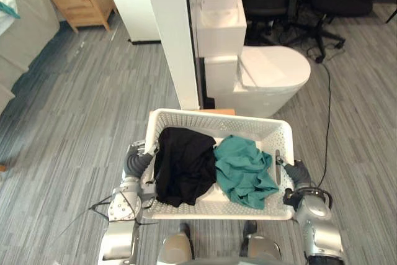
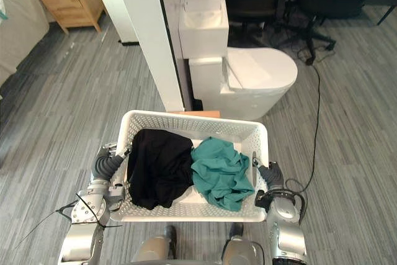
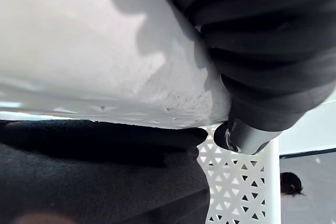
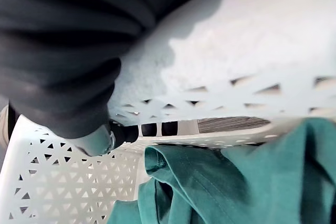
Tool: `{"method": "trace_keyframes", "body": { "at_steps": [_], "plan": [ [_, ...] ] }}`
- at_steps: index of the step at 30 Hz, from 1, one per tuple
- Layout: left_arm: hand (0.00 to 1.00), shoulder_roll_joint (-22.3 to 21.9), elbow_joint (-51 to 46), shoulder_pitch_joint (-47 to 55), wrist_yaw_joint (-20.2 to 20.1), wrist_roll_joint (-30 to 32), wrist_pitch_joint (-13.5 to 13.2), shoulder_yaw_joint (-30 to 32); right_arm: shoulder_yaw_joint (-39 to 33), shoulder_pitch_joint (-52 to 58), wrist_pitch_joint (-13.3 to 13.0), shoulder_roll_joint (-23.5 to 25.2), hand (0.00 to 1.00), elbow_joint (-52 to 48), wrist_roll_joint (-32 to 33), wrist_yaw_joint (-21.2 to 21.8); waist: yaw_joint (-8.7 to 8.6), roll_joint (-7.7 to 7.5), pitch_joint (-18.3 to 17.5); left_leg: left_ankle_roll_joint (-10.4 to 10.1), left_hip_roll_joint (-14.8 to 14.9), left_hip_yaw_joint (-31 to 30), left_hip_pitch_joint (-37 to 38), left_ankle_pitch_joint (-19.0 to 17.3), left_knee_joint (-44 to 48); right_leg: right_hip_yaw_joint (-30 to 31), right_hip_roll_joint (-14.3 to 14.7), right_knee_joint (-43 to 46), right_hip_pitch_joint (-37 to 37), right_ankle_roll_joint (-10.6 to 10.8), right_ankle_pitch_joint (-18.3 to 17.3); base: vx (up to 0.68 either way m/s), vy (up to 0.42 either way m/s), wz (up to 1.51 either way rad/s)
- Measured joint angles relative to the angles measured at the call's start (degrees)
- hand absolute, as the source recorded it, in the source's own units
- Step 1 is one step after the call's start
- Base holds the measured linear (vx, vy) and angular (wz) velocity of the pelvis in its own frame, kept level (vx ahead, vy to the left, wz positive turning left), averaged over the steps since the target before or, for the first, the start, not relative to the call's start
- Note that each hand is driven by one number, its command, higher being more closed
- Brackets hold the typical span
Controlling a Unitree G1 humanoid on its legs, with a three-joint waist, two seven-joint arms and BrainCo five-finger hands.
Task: Pick up the laundry basket with both hands and put the clothes into the washing machine.
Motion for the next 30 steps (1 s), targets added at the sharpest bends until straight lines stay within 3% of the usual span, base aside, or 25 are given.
{"method": "trace_keyframes", "body": {
  "at_steps": [6,11,16,17,18,19,20,21,23,26,27,28,29,30],
  "plan": [
    [1.0,0.0,1.6,0.1,0.0,1.3,0.0,-1.1,-0.6,1.4,-1.0,0.5,1.0,1.8,-0.1,-0.1,-0.02,-1.05,-3.6,0.3,-1.2,-0.2,2.2,0.2,-2.3,-0.1,-0.3,-4.5,3.2,0.9,1.9,0.06,0.031,0.0],
    [1.0,0.0,2.8,0.1,-0.3,3.4,0.0,-1.8,-1.9,3.8,-1.0,1.8,1.0,1.8,-0.2,-0.1,-0.09,-1.41,-3.9,0.6,-1.9,-0.4,4.6,0.4,-4.0,0.5,-0.5,-5.0,4.7,1.0,2.0,0.04,0.014,-0.07],
    [1.0,0.2,5.1,-2.9,-0.3,4.4,-0.2,-2.2,-3.4,2.5,-1.0,2.0,1.0,1.7,-0.2,-0.6,-0.06,-1.75,-3.7,2.5,-2.9,6.6,5.4,-2.0,-1.2,8.7,-1.5,0.9,-1.6,0.8,2.2,-0.08,0.061,-0.79],
    [1.0,0.6,7.4,-5.0,0.4,4.4,-0.2,-1.6,-3.3,1.4,-1.0,1.9,1.0,2.0,-0.3,-1.5,-0.09,-2.28,-3.2,3.5,-3.1,8.8,4.7,-3.7,1.4,9.5,-1.4,2.9,-4.1,-1.0,3.5,-0.2,0.099,-1.36],
    [1.0,0.6,8.3,-5.9,0.5,4.4,-0.3,-1.4,-3.3,0.3,-1.0,1.9,1.0,2.7,-0.5,-1.8,-0.06,-1.63,-3.3,4.2,-3.0,10.0,4.8,-4.1,1.8,9.0,-0.9,2.3,-4.9,-3.3,5.2,-0.29,0.085,-1.56],
    [1.0,0.4,9.9,-7.9,1.1,4.4,-0.5,-0.7,-3.1,-1.6,-1.3,2.2,1.0,3.5,-0.9,-2.7,0.1,-0.51,-2.7,4.4,-1.5,13.4,5.1,-4.1,0.9,2.0,-1.2,0.0,-3.9,-9.9,5.8,-0.35,0.07,-1.39],
    [1.0,0.5,10.7,-9.6,1.6,4.4,-0.8,-0.5,-2.7,-2.6,-1.6,1.8,1.0,3.6,-0.9,-3.0,-0.25,-0.65,-1.6,4.9,-1.5,16.6,5.7,-3.9,1.2,-5.2,-5.0,8.6,-6.0,-10.8,0.9,-0.4,0.084,-1.53],
    [1.0,0.5,10.9,-9.9,1.8,4.3,-0.8,0.2,-2.7,-3.0,-1.7,1.8,1.0,4.1,-1.3,-3.3,-0.42,-0.7,-1.3,5.3,-1.7,20.1,6.9,-4.0,1.1,-11.9,-10.0,21.1,-7.2,-10.7,-5.9,-0.27,0.085,-1.17],
    [1.0,0.6,10.8,-9.0,2.1,4.3,-1.0,1.1,-1.5,-3.3,-1.8,1.7,1.0,5.1,-1.4,-3.4,0.0,-0.62,-1.6,5.2,-1.2,25.0,8.2,-3.9,0.7,-17.2,-13.7,29.5,-4.5,-10.0,-10.6,-0.13,0.058,-1.45],
    [1.0,0.9,11.0,-7.8,3.9,3.5,-1.1,3.6,1.6,-8.6,-2.0,1.5,1.0,11.4,-1.7,-3.9,1.23,-1.78,-3.3,4.3,1.2,34.5,6.4,-3.4,1.9,-20.1,-16.3,27.8,-1.0,-5.4,-14.2,-0.02,-0.075,-1.69],
    [1.0,1.1,11.2,-7.8,4.3,3.0,-1.4,3.6,2.0,-10.1,-2.0,0.9,1.0,12.4,-1.9,-4.1,1.91,-2.09,-3.6,4.1,2.6,37.8,4.7,-3.2,3.3,-20.5,-16.0,22.9,-0.6,-1.0,-14.2,-0.03,-0.186,-1.67],
    [1.0,0.9,11.5,-7.8,4.4,2.9,-1.6,3.6,2.5,-10.9,-2.0,0.1,1.0,12.9,-1.9,-4.3,1.91,-1.75,-3.6,3.7,3.4,39.0,4.0,-3.0,3.8,-20.7,-14.5,21.2,-1.3,0.3,-13.9,-0.04,-0.233,-1.29],
    [1.0,-0.2,13.1,-7.9,4.2,2.8,-1.6,3.0,3.0,-10.7,-2.0,-1.6,1.0,13.1,-1.9,-4.9,1.33,0.35,-4.1,2.5,5.6,40.5,3.6,-2.1,3.9,-19.6,-10.9,18.5,-2.0,-1.0,-11.9,0.02,-0.283,-1.16],
    [1.0,-1.6,14.1,-7.8,4.2,2.7,-1.6,1.9,3.0,-9.7,-1.9,-3.2,1.0,13.2,-1.9,-5.2,1.01,0.6,-4.3,1.7,7.8,42.0,5.1,-1.4,4.3,-17.5,-7.1,15.5,-1.6,-1.8,-11.1,0.03,-0.273,-1.34]
  ]
}}
